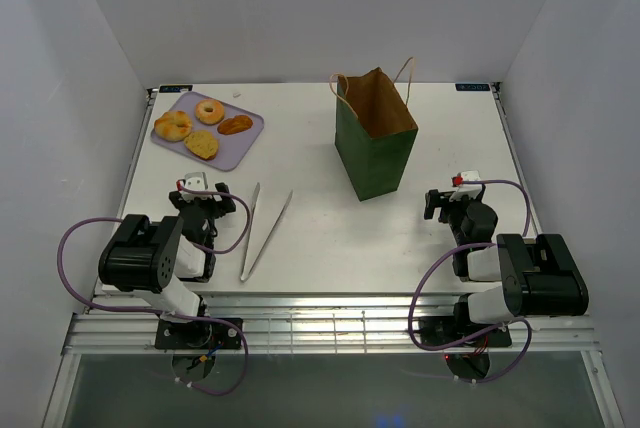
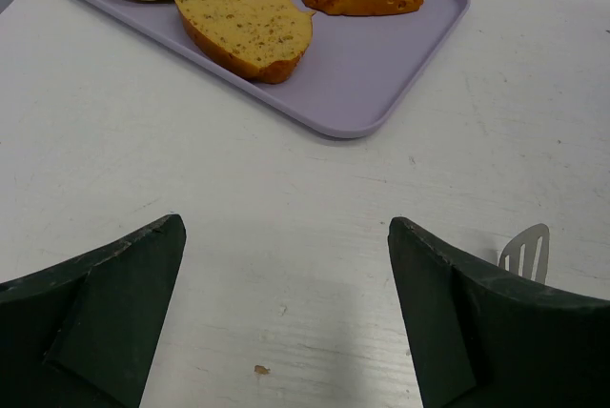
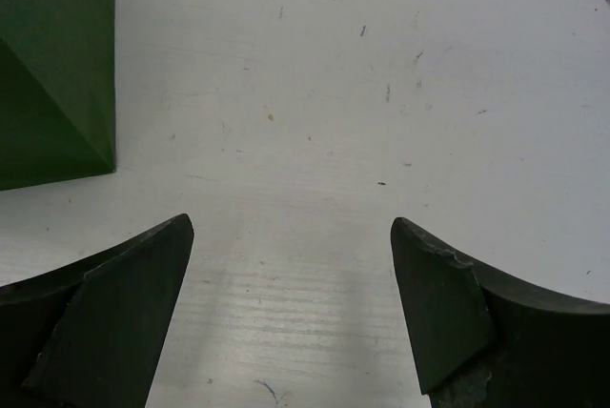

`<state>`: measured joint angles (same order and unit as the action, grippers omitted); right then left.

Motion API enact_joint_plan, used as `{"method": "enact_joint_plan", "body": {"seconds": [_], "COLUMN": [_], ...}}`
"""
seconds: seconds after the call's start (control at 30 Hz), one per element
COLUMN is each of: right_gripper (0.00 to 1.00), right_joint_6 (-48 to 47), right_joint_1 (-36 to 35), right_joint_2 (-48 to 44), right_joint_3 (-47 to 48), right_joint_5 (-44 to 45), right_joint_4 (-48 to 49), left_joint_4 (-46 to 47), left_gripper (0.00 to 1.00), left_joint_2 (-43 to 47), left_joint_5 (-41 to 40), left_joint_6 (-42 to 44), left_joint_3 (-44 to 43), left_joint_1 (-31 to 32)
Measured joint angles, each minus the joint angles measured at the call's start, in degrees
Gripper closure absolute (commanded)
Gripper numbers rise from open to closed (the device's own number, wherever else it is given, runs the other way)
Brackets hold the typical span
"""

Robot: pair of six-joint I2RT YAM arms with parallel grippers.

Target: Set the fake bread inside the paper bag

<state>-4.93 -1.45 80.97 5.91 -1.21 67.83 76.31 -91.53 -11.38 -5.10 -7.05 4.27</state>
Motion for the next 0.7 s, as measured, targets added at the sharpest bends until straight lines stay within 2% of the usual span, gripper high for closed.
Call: {"method": "enact_joint_plan", "body": {"seconds": [0.5,0.6,0.7], "right_gripper": [0.10,0.10,0.10], "right_joint_6": [-0.3,-1.3,0.6], "right_joint_1": [-0.4,-3.4,-5.9], "right_joint_2": [-0.5,-7.7,-20.2], "right_joint_3": [-0.1,-1.7,0.1], "right_joint_5": [-0.2,3.2,7.3], "right_joint_4": [0.0,-2.3,-13.6], "left_joint_4": [0.0,0.2,-1.0], "left_gripper": [0.02,0.02,0.02], "left_joint_2": [0.0,1.2,6.6], "left_joint_5": [-0.8,-2.2,-7.8], "left_joint_6": [0.0,0.1,0.0], "left_joint_3": [-0.2,1.5,4.0], "left_joint_1": [0.0,0.3,2.5]}}
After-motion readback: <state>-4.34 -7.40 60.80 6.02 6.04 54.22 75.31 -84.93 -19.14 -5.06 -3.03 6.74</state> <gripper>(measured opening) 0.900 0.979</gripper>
